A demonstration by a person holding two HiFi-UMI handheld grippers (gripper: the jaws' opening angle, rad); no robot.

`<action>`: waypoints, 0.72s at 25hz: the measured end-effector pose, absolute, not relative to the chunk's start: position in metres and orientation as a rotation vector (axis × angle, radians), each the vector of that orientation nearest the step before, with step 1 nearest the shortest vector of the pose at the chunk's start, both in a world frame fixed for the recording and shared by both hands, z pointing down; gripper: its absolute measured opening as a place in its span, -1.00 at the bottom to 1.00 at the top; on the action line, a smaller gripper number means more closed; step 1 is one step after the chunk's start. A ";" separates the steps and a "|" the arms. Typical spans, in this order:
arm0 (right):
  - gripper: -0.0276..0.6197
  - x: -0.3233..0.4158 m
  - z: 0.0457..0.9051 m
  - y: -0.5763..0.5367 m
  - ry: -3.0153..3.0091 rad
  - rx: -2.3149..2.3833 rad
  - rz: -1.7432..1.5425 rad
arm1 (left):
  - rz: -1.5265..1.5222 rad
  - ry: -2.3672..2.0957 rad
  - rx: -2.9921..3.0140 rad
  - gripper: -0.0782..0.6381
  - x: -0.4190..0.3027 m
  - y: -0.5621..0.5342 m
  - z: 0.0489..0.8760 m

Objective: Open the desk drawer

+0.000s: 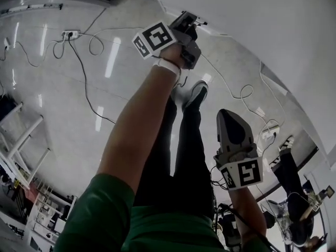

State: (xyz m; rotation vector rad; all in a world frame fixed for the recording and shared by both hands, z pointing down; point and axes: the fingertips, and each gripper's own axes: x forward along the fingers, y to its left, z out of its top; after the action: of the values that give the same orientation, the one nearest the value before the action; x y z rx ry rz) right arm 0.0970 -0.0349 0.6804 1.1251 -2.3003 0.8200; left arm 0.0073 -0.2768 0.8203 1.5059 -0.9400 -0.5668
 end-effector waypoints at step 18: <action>-0.91 0.101 0.669 -0.024 -2.319 1.103 0.810 | -0.589 -0.945 1.439 -0.70 -0.007 -0.205 0.817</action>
State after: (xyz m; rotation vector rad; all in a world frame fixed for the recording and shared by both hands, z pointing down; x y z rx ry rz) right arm 0.1012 -0.0239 0.6695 1.1028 -2.3185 0.8104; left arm -0.0067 -0.2054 0.8171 1.4387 -0.9450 -0.5889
